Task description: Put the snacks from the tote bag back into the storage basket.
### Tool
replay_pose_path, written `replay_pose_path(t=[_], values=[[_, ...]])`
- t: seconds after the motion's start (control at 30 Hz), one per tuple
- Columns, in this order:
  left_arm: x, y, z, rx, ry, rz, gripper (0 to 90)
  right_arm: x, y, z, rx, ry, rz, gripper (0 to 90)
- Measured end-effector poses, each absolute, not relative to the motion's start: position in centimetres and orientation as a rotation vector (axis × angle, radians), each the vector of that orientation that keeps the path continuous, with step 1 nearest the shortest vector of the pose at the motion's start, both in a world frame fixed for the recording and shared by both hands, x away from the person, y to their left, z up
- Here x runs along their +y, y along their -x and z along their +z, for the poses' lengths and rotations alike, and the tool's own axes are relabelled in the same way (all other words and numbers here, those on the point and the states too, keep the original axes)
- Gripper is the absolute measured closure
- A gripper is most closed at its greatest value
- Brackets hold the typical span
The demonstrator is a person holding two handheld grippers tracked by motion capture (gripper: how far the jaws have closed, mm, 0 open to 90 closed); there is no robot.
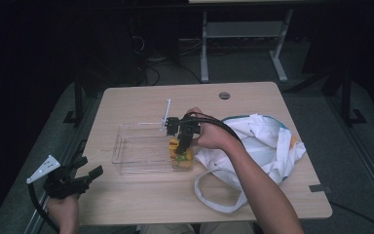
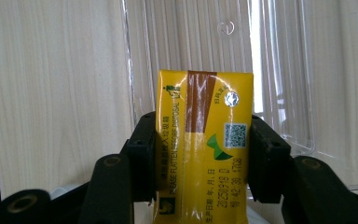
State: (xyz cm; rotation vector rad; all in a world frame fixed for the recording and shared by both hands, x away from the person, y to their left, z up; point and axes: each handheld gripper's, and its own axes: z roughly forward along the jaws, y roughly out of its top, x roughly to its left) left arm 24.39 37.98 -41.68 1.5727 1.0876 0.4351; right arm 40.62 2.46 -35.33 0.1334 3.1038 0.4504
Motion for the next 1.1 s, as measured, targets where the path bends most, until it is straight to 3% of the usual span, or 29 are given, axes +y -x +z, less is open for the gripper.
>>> replay_pose_path(t=[1.1], values=[[37.91, -24.41, -41.67, 1.087, -1.580, 0.436, 12.5, 1.54, -40.32, -34.73, 3.154, -0.160, 0.552, 49.8]])
